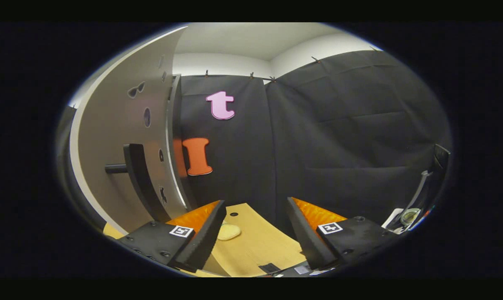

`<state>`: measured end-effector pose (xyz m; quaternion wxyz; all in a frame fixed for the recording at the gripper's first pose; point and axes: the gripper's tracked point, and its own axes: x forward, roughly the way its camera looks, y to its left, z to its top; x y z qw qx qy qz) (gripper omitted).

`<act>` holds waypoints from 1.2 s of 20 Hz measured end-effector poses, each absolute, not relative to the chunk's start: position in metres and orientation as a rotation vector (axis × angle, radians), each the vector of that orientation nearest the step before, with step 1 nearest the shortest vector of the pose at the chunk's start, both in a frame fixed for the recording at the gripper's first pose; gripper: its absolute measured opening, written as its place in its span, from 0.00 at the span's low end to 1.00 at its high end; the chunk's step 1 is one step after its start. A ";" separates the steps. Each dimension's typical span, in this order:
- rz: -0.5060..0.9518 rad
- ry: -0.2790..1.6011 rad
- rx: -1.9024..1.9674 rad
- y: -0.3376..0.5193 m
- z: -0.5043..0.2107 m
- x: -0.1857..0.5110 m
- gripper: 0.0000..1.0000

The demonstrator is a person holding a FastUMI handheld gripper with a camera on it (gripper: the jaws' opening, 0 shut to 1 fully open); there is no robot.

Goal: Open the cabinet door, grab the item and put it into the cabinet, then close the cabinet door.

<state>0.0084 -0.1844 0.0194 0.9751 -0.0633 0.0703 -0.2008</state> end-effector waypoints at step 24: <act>-0.161 0.170 -0.124 0.042 -0.034 0.042 0.92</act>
